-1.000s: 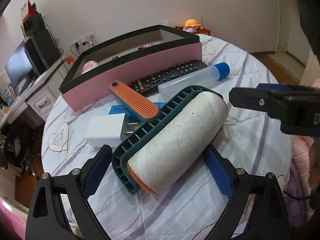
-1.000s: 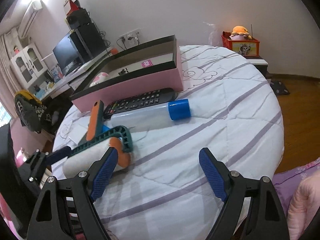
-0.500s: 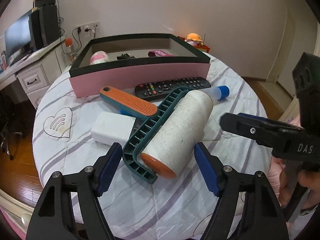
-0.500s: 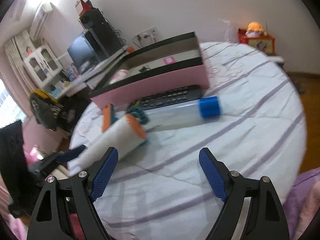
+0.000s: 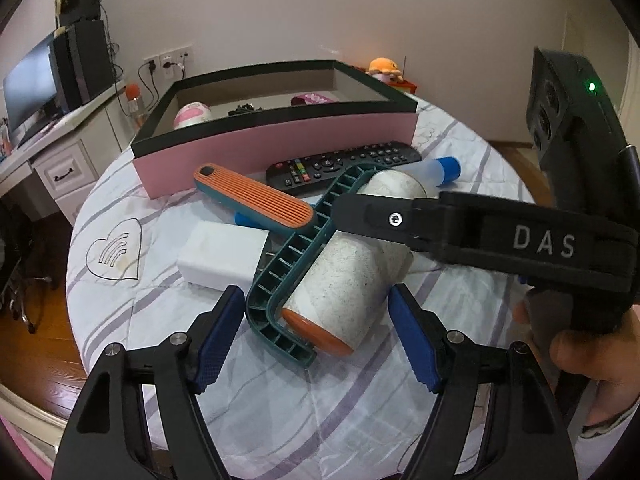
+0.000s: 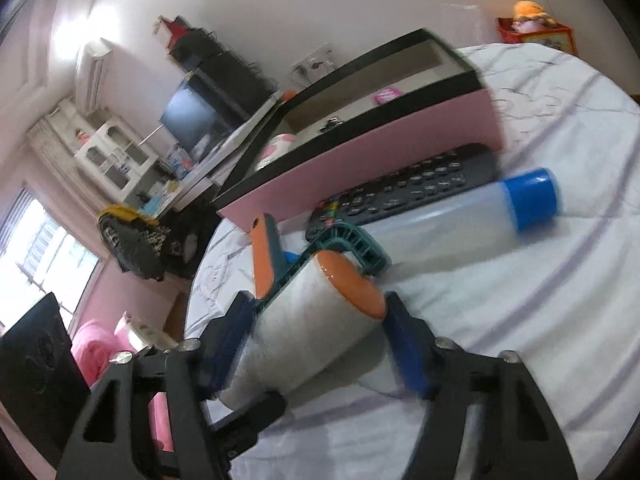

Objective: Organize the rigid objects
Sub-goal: 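Close the right gripper around the white lint roller's roll, then lift the lint roller with the right gripper and carry it over the box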

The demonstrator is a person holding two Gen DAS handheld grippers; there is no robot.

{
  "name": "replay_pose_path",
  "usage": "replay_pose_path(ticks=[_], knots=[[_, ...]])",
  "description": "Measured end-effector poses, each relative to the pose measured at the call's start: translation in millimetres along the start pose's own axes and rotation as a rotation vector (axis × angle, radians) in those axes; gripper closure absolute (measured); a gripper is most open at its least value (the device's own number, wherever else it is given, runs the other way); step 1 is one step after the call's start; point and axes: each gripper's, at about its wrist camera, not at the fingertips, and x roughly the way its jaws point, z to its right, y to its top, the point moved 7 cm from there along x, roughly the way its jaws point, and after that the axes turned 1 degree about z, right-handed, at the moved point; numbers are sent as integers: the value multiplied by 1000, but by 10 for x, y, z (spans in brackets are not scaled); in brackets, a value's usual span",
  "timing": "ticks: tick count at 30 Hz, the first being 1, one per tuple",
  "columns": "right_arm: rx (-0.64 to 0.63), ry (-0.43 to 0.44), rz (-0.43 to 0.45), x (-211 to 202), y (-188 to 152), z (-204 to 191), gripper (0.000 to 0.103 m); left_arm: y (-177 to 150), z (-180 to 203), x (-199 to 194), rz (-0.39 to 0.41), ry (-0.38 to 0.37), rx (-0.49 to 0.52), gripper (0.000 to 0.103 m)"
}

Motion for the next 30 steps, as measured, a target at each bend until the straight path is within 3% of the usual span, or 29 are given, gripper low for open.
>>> replay_pose_path(ticks=[12, 22, 30], knots=[[-266, -33, 65, -289, 131, -459, 52, 146, 95, -98, 54, 26, 42, 28], [-469, -139, 95, -501, 225, -772, 55, 215, 149, -292, 128, 8, 34, 26], [-553, -177, 134, -705, 402, -977, 56, 452, 164, -456, 198, -2, 39, 24]])
